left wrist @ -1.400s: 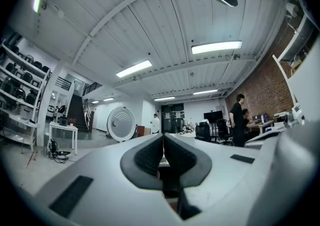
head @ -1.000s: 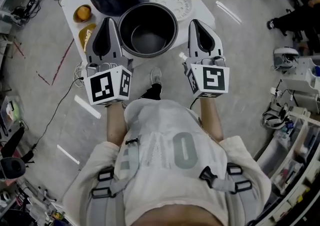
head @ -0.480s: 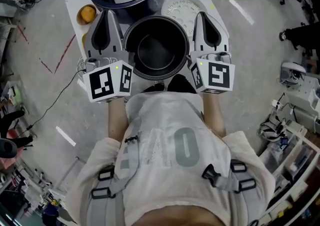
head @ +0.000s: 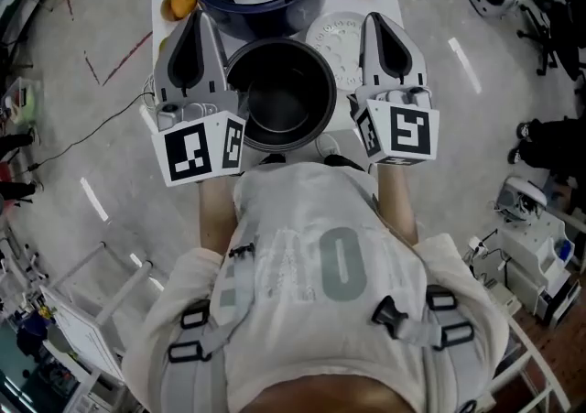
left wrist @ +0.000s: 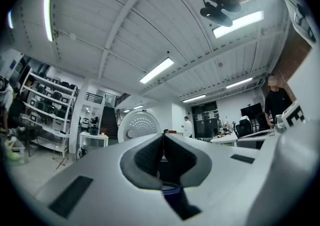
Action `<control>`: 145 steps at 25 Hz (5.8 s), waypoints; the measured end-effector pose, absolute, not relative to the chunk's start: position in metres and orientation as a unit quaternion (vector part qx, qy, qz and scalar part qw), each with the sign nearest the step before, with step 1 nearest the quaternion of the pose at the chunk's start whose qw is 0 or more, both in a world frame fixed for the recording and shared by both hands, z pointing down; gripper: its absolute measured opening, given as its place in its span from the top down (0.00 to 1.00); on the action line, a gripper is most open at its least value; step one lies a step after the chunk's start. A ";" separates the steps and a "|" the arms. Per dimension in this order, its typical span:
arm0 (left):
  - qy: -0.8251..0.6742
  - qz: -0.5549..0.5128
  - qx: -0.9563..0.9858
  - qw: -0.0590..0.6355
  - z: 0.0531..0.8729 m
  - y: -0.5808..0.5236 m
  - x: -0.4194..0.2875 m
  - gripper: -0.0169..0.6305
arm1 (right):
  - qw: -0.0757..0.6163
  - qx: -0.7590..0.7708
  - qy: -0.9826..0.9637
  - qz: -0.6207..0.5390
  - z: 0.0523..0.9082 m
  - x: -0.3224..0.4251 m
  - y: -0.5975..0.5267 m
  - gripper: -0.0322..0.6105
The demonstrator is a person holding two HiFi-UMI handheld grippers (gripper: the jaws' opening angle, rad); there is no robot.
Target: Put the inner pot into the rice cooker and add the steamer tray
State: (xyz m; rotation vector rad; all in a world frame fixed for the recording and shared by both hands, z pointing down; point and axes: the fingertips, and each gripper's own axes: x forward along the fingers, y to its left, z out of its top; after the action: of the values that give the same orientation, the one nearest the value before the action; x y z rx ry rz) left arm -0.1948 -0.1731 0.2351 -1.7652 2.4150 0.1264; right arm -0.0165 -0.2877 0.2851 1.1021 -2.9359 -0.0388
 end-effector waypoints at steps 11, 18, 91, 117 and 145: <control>0.838 0.030 -0.540 0.072 0.238 -0.157 -0.191 0.94 | -0.011 0.281 -0.959 -0.010 0.282 -0.031 -0.293 0.94; 0.839 0.037 -0.534 0.091 0.233 -0.142 -0.192 0.89 | -0.015 0.216 -0.976 0.017 0.282 -0.046 -0.278 0.62; 0.812 0.075 -0.521 -0.252 0.472 -0.069 -0.165 0.67 | 0.212 0.016 -0.968 0.131 0.473 -0.062 -0.202 0.54; 0.878 0.061 -0.459 -0.123 0.350 -0.005 -0.240 0.67 | 0.119 -0.068 -0.990 0.016 0.360 -0.173 -0.157 0.53; 0.800 0.003 -0.599 0.032 0.182 -0.117 -0.288 0.67 | 0.018 0.102 -0.993 -0.062 0.196 -0.194 -0.249 0.52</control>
State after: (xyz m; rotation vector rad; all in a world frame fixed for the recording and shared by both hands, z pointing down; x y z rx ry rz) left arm -0.2883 -0.1168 0.1824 -1.8435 2.4641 0.0092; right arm -0.1939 -0.2491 0.1957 0.3158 -3.0839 -0.1931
